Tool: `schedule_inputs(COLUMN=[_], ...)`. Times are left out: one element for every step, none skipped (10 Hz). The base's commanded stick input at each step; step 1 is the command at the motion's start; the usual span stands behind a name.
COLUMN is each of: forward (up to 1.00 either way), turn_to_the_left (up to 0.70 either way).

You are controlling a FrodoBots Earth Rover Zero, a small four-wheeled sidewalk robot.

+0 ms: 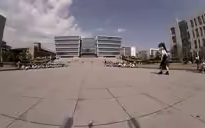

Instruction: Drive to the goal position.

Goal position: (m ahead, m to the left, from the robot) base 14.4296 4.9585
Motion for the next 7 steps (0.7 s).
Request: schedule_inputs(forward=[1.0,1.0,1.0,1.0,1.0,1.0,1.0], turn_to_the_left=[0.39,0.39,0.26,0.11,0.02,0.01,0.01])
